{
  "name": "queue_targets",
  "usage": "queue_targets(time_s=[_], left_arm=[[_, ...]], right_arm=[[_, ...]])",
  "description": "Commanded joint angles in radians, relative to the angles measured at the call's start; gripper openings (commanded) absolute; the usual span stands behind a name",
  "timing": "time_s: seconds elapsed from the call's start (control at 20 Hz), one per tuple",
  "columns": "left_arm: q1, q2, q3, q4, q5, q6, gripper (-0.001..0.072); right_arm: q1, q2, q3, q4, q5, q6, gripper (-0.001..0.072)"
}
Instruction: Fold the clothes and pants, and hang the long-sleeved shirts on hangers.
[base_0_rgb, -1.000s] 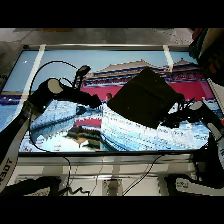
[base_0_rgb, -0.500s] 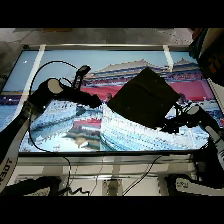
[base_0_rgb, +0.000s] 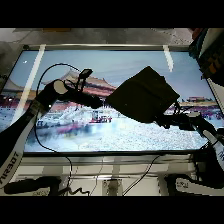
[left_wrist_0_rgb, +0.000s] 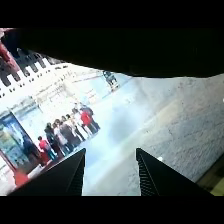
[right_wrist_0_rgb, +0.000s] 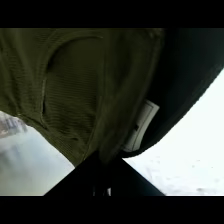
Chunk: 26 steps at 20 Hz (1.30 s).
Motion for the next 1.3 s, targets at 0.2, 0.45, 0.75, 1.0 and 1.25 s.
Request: queue_targets(time_s=[0.2, 0.45, 0.75, 1.0, 1.25], left_arm=[[0.000, -0.201, 0.000, -0.251, 0.117, -0.001, 0.0386], [-0.001, -0.314, 0.000, -0.304, 0.171, -0.001, 0.0693], [-0.009, -0.369, 0.000, -0.318, 0.261, -0.065, 0.0687], [-0.047, -0.385, 0.000, -0.317, 0.284, -0.079, 0.0519], [-0.047, -0.371, 0.001, -0.317, 0.288, -0.079, 0.0020]], right_arm=[[0.000, 0.004, -0.011, 0.005, 0.205, -0.185, 0.0037], [0.000, 0.096, -0.063, -0.036, 0.237, -0.208, 0.0037], [0.000, 0.205, -0.095, -0.069, 0.248, -0.203, 0.0038], [0.000, 0.212, -0.095, -0.069, 0.247, -0.199, 0.0038], [0.000, 0.212, -0.095, -0.069, 0.248, -0.199, 0.0038]])
